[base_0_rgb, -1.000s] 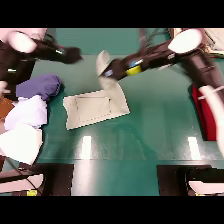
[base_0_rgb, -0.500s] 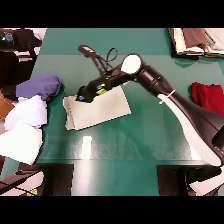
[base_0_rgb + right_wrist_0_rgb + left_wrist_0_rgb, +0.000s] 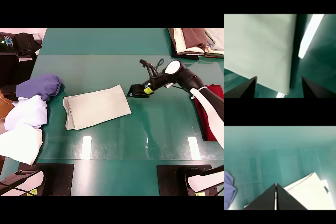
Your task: Fold the shirts.
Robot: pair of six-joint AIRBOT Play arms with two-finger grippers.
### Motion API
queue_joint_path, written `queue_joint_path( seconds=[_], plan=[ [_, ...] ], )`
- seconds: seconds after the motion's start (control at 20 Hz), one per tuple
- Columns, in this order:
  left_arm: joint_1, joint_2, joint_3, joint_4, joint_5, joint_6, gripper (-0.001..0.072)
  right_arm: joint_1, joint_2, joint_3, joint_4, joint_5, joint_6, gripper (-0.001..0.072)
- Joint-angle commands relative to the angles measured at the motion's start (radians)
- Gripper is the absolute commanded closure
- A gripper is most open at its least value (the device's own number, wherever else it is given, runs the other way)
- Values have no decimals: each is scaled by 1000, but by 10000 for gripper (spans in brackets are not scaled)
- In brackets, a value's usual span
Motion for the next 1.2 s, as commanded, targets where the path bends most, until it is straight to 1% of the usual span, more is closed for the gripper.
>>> queue_joint_path(
  seconds=[0.0, 0.1, 0.25, 0.4, 0.5, 0.55, 0.65, 0.8, 1.05, 1.15],
  plan=[
    [0, 0, 0, -9, -2, 8, 684, -39, -84, -14, 85, 6, 7, 118],
    [0, 1, 0, -9, -2, 8, 683, 5, -155, 50, 121, 6, 3, 139],
    [0, 1, 0, -23, -2, 8, 683, 76, -266, 164, 209, 11, 3, 144],
    [-2, 0, 0, -65, -3, 8, 683, 135, -343, 258, 251, 6, -3, 402],
    [-46, -1, 0, -61, -2, 8, 683, 158, -352, 297, 250, 4, -35, 670],
    [-79, -4, 0, -58, -1, 13, 684, 159, -349, 316, 248, 7, -46, 694],
    [-160, -23, 0, -53, -2, 16, 683, 135, -311, 338, 222, 8, -42, 695],
    [-275, -52, 0, -53, 0, 15, 683, 35, -194, 350, 61, 12, 18, 695],
    [-410, -77, 0, -53, 57, 15, 683, -286, 23, 350, -203, 56, 122, 695],
    [-437, -80, 0, -53, 87, 15, 683, -438, 77, 350, -249, 62, 139, 695]
  ],
)
